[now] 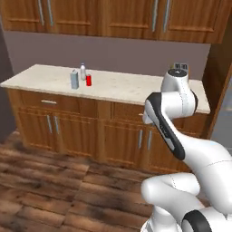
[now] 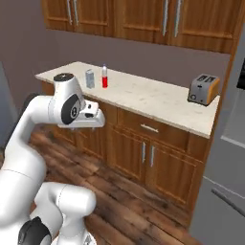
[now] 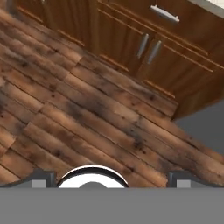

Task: Move the drinks to the dining counter.

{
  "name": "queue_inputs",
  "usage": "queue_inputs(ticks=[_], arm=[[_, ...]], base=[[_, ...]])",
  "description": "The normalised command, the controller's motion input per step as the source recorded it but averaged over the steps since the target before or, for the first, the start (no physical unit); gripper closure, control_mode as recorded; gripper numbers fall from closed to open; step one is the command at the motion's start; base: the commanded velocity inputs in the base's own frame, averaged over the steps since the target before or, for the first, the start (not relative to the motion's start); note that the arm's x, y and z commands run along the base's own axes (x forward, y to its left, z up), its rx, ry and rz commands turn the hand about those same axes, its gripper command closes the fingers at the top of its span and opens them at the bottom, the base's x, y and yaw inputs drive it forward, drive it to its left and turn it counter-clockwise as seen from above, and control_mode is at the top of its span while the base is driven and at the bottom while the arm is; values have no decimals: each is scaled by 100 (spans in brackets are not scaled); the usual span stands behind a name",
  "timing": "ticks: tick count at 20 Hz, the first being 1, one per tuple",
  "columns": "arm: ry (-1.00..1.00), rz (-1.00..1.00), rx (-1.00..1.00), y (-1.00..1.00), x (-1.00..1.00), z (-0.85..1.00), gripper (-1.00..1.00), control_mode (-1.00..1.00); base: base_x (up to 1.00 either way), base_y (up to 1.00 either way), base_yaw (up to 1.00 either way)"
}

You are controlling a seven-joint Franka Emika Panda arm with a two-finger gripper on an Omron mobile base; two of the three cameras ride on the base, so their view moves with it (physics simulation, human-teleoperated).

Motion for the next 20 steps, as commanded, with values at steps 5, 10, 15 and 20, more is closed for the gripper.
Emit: queue_inputs(ticks=[5, 10, 15, 20], arm=[[0, 0, 0, 0, 0, 0, -100, 100], [0, 0, 0, 0, 0, 0, -100, 100], [0, 0, 0, 0, 0, 0, -100, 100], [0, 0, 0, 0, 0, 0, -100, 100]], base=[[21, 31, -88], [54, 76, -72], [59, 100, -38], [46, 100, -13]])
